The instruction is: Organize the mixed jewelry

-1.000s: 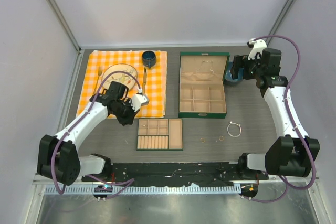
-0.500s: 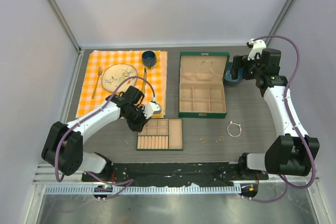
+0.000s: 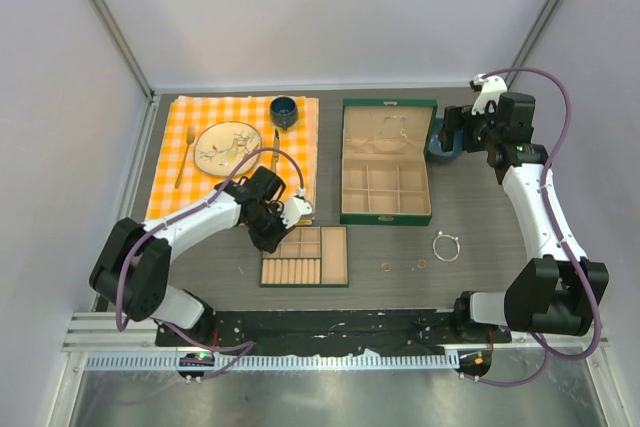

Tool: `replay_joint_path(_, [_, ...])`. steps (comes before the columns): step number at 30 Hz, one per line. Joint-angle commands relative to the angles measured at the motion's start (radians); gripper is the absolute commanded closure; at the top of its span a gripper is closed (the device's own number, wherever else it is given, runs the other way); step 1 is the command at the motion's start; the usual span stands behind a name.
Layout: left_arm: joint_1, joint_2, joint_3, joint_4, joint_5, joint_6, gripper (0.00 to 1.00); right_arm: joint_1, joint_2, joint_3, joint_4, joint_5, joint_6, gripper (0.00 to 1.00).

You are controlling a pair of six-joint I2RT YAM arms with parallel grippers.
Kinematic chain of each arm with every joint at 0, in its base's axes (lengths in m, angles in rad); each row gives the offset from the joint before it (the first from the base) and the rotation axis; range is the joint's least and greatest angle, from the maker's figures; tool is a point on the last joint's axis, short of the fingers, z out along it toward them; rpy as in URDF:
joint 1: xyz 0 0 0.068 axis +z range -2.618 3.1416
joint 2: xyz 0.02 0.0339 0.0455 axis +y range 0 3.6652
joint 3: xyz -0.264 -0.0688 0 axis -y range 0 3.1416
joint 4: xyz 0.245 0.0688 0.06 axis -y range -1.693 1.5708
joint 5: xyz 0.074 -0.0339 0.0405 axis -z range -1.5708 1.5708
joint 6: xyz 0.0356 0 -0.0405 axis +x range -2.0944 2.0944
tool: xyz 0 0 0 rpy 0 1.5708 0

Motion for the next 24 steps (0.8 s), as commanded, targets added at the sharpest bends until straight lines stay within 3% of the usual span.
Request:
replay_joint_path(1, [-0.017,0.011,0.006,0.037,-0.013,-0.018,0.96,0.0,-0.002,0.033,0.025,0.003,-0.01,0.0])
replay_joint_path(24, [-0.026,-0.019,-0.031,0.034,-0.062,-0.013,0.77,0.0,-0.001,0.034,0.022,0.003,-0.01,0.0])
